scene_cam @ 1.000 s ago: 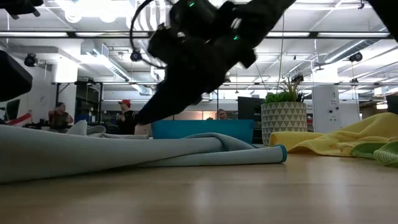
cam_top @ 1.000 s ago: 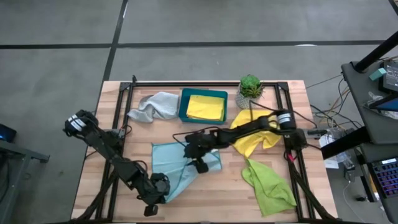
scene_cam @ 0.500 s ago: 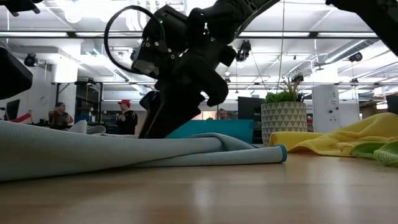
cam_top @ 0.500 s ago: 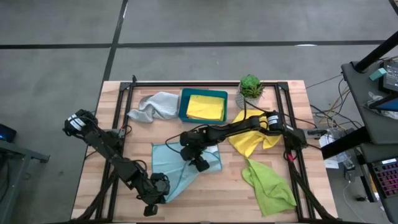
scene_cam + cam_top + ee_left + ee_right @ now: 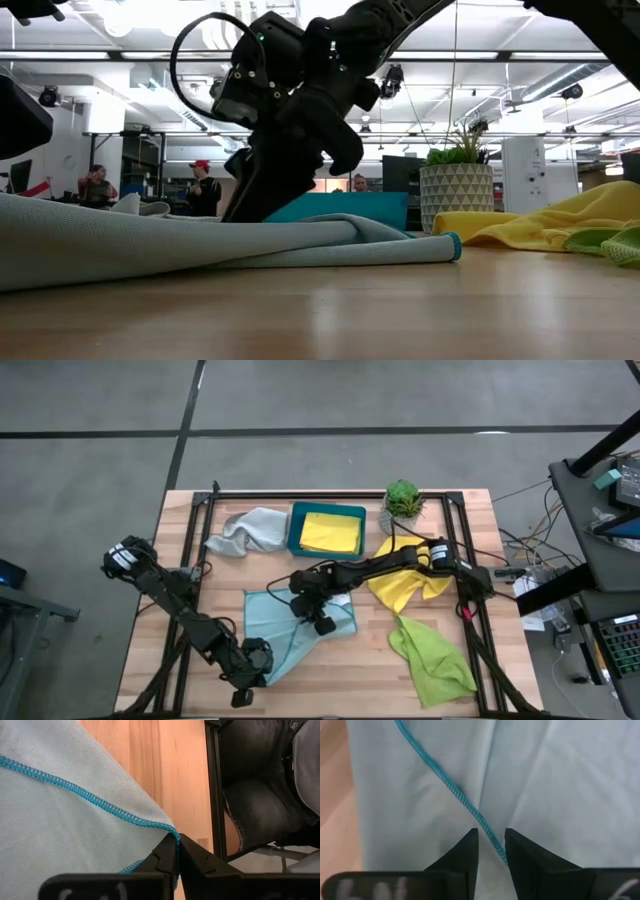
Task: Fold microfiber towels
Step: Fold the light blue microfiber cloth
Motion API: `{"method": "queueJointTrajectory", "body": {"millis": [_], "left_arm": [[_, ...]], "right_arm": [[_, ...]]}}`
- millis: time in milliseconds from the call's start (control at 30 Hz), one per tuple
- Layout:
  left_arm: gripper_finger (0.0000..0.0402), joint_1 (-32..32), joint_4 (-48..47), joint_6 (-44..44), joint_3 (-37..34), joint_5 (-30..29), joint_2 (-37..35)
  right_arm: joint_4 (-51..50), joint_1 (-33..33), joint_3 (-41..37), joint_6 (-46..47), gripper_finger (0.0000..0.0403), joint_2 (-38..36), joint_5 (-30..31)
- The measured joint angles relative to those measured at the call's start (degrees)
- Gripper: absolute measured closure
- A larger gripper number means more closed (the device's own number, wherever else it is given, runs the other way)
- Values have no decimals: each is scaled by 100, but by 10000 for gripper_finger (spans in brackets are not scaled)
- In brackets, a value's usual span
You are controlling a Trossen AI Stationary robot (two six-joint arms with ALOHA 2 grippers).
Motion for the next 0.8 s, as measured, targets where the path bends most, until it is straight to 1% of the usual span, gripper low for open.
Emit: {"method": "queueJointTrajectory", "body": {"millis": [167, 367, 433, 533, 567, 700, 800], "left_arm": [[402, 0, 0, 4, -1, -19, 0], [402, 0, 0, 7, -4, -26, -2], [402, 0, 0, 7, -4, -26, -2], [402, 2, -2, 28, -4, -28, -2], [402, 2, -2, 28, -4, -28, -2], [402, 2, -98, -5, -5, -30, -24], [402, 10, -218, -11, -9, -35, -137]], "right_arm": [[191, 0, -179, 24, 324, 2, 2], [189, 0, -240, 125, 336, 2, 0], [188, 2, -239, 110, 349, 0, 2], [186, 2, -238, 77, 383, 0, 2], [186, 2, -239, 81, 388, 1, 1], [65, 47, -232, 120, 394, -77, 7], [-78, 135, -231, 115, 394, -328, 4]]}}
